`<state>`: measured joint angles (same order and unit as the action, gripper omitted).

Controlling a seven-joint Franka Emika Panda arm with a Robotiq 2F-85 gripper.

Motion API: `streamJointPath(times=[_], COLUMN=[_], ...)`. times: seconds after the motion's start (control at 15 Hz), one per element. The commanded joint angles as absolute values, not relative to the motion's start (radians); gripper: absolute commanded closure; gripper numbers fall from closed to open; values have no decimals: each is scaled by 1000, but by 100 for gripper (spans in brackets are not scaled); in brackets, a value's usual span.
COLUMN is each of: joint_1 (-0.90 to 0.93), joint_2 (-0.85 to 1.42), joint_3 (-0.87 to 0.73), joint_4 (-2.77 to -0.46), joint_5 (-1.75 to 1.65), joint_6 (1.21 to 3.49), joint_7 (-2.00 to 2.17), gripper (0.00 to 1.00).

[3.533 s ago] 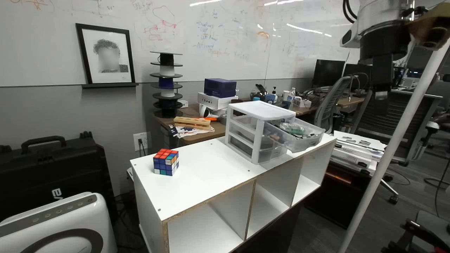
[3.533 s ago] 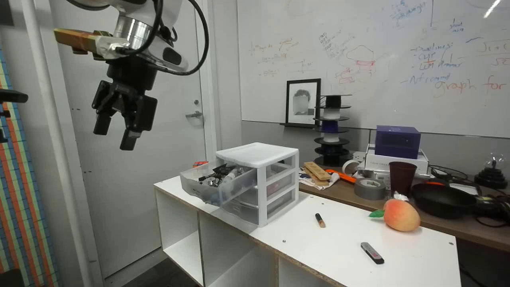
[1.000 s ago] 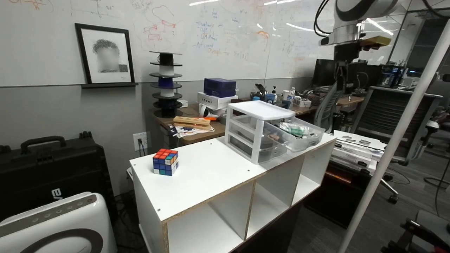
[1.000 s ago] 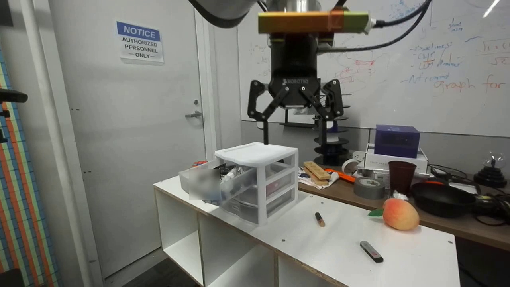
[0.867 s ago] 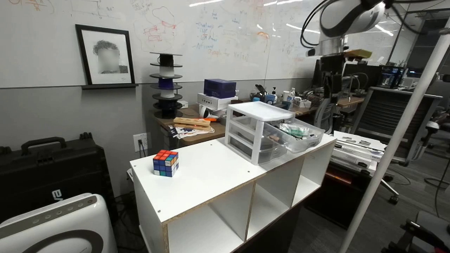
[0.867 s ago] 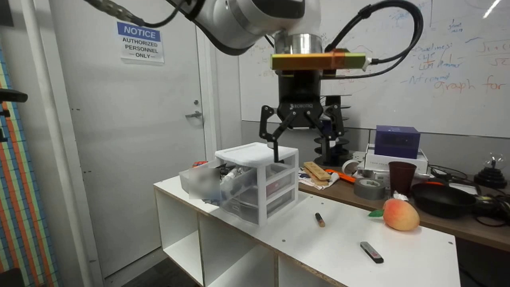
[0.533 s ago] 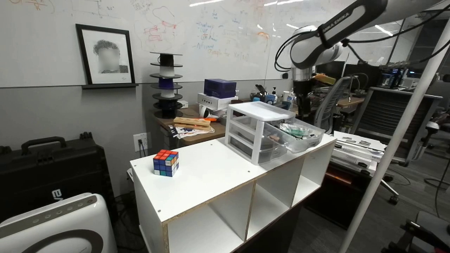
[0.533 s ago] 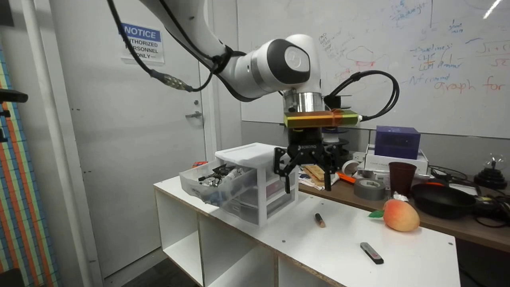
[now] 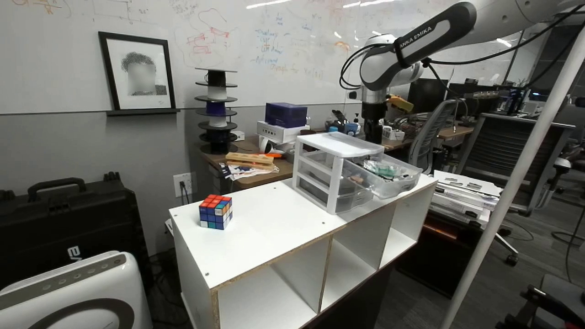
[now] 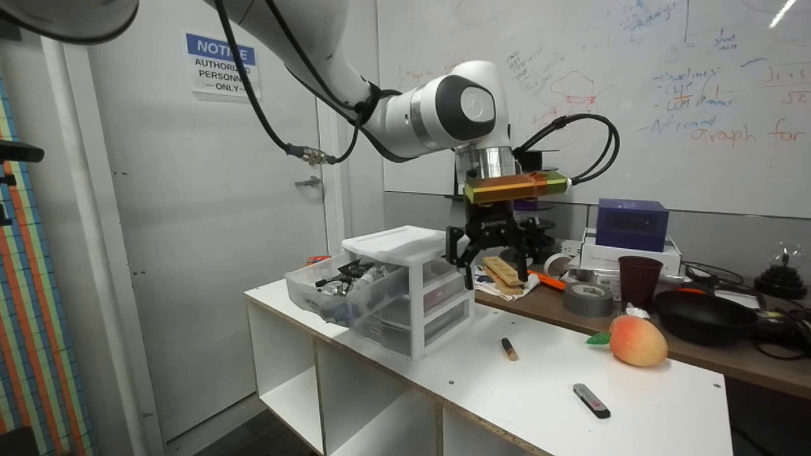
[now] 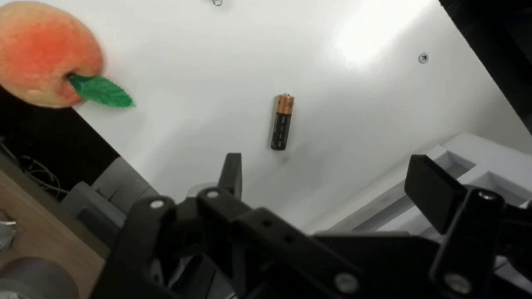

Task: Put the two objects on the table into the drawer then close the drawer.

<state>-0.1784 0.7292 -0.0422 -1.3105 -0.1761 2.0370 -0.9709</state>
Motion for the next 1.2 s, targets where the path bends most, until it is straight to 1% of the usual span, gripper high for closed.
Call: streamJointPath(times=[0.0,0.4,0.67,1.13], joint_1=[-224,-295,-329,-334], joint_2=[751,761,810,891], joint_3=[2,13,30,72], joint_4=[-1258,-1303,-1289,-1248], joint_5=[-121,-37,20,60], joint_6=[2036,2083,2129,2200], joint_7=[-1036,-1097,-1131,-1186], gripper=[0,0,0,0])
